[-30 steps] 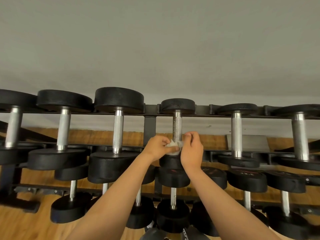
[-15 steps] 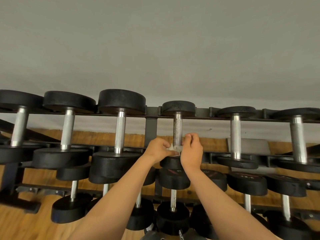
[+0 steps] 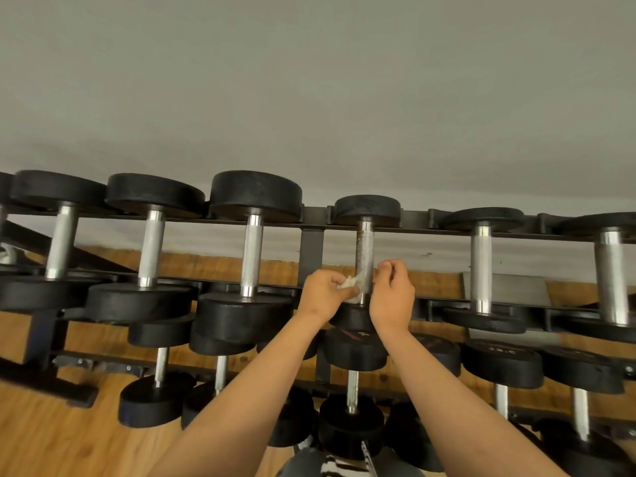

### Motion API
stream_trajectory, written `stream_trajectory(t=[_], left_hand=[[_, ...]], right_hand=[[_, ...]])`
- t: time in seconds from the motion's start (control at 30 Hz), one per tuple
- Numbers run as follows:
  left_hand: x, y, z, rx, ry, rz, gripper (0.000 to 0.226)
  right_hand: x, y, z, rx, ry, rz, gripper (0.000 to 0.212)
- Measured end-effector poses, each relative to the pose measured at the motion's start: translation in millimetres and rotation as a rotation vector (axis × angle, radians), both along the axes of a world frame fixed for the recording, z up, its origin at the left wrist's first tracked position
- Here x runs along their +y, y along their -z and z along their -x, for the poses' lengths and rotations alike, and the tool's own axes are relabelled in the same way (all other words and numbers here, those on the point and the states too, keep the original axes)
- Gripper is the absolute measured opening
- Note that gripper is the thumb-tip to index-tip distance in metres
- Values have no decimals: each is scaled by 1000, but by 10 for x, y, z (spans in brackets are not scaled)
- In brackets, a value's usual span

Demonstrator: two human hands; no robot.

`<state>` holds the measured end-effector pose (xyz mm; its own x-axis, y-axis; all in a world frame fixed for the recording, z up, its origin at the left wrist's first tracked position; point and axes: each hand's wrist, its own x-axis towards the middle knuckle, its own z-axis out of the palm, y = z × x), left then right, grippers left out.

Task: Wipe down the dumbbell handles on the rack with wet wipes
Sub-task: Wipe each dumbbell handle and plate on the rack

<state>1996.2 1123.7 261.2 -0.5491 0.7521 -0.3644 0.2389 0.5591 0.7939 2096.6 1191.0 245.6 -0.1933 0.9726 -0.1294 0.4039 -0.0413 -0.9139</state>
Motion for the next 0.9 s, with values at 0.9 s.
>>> stream_trajectory(t=[0.9], left_hand=[[925, -128, 50, 767, 169, -428, 75]], right_hand=[[14, 9, -6, 3, -13, -12, 29]])
